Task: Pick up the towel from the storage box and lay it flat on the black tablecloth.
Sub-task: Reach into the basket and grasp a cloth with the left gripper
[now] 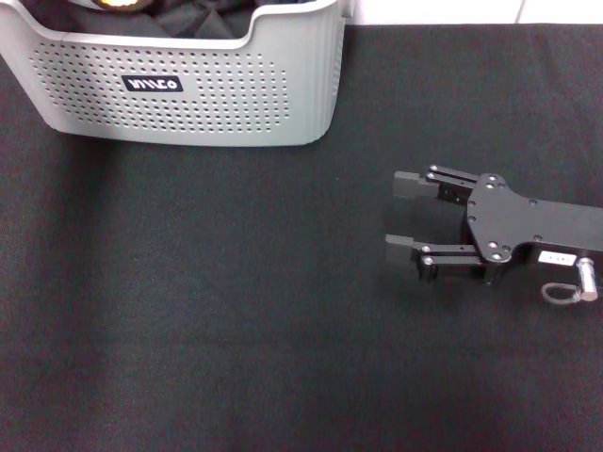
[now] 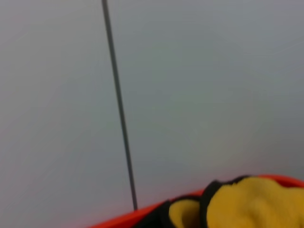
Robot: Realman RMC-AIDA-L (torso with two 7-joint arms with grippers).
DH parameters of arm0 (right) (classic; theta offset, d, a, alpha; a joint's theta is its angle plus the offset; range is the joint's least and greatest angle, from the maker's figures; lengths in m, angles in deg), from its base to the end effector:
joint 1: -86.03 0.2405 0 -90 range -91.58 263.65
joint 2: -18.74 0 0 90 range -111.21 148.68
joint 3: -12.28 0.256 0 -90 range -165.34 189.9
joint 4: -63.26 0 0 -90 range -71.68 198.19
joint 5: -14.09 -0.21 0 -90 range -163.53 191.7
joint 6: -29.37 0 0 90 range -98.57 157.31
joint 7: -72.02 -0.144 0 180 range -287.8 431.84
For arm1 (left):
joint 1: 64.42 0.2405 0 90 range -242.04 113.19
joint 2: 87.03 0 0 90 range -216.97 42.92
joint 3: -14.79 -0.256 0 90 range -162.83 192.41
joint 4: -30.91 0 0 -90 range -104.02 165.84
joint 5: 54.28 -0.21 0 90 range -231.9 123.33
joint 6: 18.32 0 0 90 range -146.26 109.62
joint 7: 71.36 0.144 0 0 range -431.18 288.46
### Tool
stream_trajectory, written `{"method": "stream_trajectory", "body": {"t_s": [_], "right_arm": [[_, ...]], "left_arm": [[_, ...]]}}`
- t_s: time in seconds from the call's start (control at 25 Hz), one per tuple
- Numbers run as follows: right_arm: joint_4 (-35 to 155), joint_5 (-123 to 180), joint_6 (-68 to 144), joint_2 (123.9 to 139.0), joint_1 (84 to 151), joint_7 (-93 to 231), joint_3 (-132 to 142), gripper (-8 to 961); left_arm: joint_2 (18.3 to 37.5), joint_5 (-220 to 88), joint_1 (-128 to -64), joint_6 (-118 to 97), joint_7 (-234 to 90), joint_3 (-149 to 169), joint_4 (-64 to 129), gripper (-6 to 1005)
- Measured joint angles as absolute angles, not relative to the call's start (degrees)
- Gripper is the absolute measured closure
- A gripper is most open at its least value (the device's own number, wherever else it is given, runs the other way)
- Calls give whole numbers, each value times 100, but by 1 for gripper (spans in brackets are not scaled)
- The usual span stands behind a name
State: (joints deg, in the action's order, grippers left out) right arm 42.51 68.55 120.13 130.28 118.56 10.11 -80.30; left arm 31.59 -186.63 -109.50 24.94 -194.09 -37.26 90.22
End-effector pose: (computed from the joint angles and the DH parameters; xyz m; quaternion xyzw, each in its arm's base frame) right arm 0.2130 0.3097 -0.0293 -0.9139 0.1185 0.3871 0.0310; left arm -0.1595 0.4880 0.0909 -0.8294 -0.2571 -0.1556 0.4710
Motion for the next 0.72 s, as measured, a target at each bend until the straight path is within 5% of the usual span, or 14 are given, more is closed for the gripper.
{"method": "stream_trajectory", "body": {"t_s": [0.4, 0.72], "right_arm": [[4252, 6940, 11896, 13058, 11925, 1014, -8040, 106], [4252, 6946, 11885, 13085, 11895, 1015, -8027, 110]], "left_arm": [[3145, -18696, -10806, 2589, -19424, -3738, 8915, 151], [3115, -18702, -10806, 2787, -19361, -3765, 8963, 474]]}}
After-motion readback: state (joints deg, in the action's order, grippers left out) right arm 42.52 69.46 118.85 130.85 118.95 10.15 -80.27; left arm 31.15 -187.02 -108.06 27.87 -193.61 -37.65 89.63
